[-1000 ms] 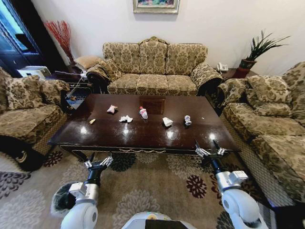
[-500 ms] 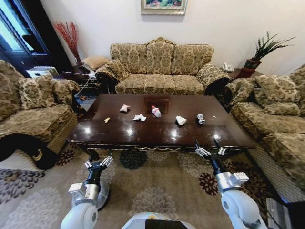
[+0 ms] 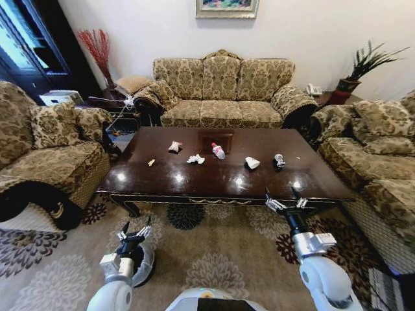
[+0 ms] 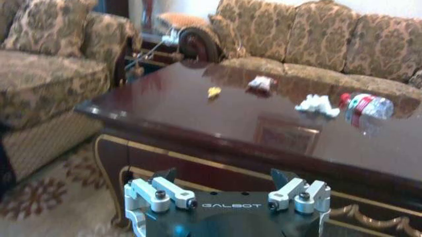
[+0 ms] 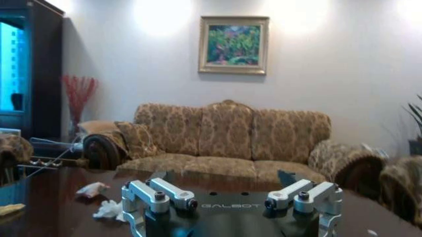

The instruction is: Move to the front of the table and place the trash on the table into the trash bin.

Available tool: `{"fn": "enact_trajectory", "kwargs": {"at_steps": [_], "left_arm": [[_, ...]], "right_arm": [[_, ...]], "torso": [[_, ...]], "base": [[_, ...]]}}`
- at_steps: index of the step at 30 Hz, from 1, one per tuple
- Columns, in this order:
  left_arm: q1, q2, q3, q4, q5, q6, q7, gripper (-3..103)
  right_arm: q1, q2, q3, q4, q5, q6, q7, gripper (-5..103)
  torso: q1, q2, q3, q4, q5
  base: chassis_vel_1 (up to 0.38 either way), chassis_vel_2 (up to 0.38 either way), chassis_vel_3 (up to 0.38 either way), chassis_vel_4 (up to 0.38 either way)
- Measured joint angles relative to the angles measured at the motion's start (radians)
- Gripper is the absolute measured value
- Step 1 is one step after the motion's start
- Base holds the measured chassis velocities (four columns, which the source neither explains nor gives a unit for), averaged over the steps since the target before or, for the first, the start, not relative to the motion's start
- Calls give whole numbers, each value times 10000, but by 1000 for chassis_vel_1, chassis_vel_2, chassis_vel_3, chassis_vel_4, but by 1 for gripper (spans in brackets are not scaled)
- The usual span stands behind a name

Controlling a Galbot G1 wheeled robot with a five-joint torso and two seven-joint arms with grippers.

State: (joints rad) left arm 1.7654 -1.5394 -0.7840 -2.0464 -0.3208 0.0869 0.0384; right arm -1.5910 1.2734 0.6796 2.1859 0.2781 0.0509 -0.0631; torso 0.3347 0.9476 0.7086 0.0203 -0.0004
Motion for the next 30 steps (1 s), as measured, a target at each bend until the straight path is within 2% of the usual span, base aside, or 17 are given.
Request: {"fn": "enact_trajectory", "kwargs": {"at_steps": [12,15,17,19,20,24,30], "left_arm": [[-42,-54,-103,582,132,-4,-14,98],[-107,200,-225,1469,653,-267,99,98],[-159,296,-274,1743,768,-308,150,98],[-393,680,-430,2752,1051,-301,238,95],[-393,680,-430,2752,1051,-301,238,95],[-810,1309,-542,4238,1375,-84,249,99],[-1340,1803,-588,5524,1538,-213,363,99]], "right_arm": [[145,-73,-237,-416,-201,592,-11,100],[55,79,-489,-687,-355,1330,48,100],[38,109,-510,-704,-390,1395,56,100],[12,238,-569,-729,-422,1559,59,100],[12,238,-569,-729,-422,1559,59,100],[-6,356,-606,-825,-731,1560,-39,100],[-112,406,-720,-784,-890,1415,-147,100]], "torso": [[-9,2,-3,-1,4],[-11,5,-4,0,7],[-6,4,-2,0,5],[5,-2,2,1,-1],[5,-2,2,1,-1],[4,-1,2,0,-2],[-3,0,-1,0,1]], "base": [[126,-112,-143,127],[24,-49,-34,55],[0,0,0,0],[0,0,0,0],[0,0,0,0],[0,0,0,0],[0,0,0,0]]}}
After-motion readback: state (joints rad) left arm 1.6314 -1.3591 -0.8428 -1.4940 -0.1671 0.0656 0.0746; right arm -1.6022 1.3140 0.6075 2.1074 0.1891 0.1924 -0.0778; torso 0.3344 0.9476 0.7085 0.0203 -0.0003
